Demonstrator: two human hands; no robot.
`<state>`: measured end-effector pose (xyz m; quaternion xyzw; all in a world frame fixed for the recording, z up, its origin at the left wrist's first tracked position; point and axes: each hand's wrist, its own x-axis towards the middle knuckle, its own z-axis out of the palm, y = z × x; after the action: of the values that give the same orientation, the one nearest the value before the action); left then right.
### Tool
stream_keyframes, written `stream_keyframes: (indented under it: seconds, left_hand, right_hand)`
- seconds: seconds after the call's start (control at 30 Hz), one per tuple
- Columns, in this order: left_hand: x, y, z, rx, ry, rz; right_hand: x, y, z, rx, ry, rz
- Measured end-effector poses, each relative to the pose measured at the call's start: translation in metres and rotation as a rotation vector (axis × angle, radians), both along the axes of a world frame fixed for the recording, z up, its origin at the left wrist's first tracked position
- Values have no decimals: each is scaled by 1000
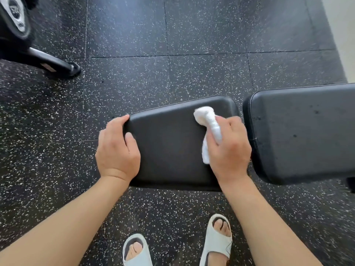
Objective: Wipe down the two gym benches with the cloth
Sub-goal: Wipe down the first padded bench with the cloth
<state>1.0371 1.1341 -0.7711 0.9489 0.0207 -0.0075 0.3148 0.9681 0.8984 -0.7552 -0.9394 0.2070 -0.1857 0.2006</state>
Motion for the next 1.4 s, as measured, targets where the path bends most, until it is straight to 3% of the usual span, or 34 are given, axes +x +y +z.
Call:
stream_keyframes:
  seconds: [0.1, 0.2, 0.37, 0.5, 0.6, 0.8, 1.03, 1.23, 1.4]
  left_hand:
    - [0, 0, -1, 0, 6, -4]
    - [-1, 3, -1, -12, 19, -19]
    - [-1, 3, 3, -8, 37, -54]
    - [-1, 1, 5, 100, -6, -156]
    - [2, 1, 4, 207, -26, -270]
    - [5, -4, 14, 315, -61, -455]
    - [-2, -46, 32, 401, -83, -793]
    - [11, -118, 28, 391, -106, -785]
    - [8, -130, 18, 309, -137, -665]
  right_hand:
    - [15, 52, 2, -94, -27, 54]
    - [-15, 100, 4, -81, -55, 271]
    - [-94, 49, -8, 11, 17, 465]
    - [-108, -19, -11, -68, -3, 322]
    - [-85, -10, -9, -60, -31, 135]
    - [-44, 88, -3, -111, -46, 293]
    - [-99, 11, -3, 49, -7, 182]
    - [-138, -25, -12, 254, 26, 32]
    - [-78, -23, -11, 265, 1, -114]
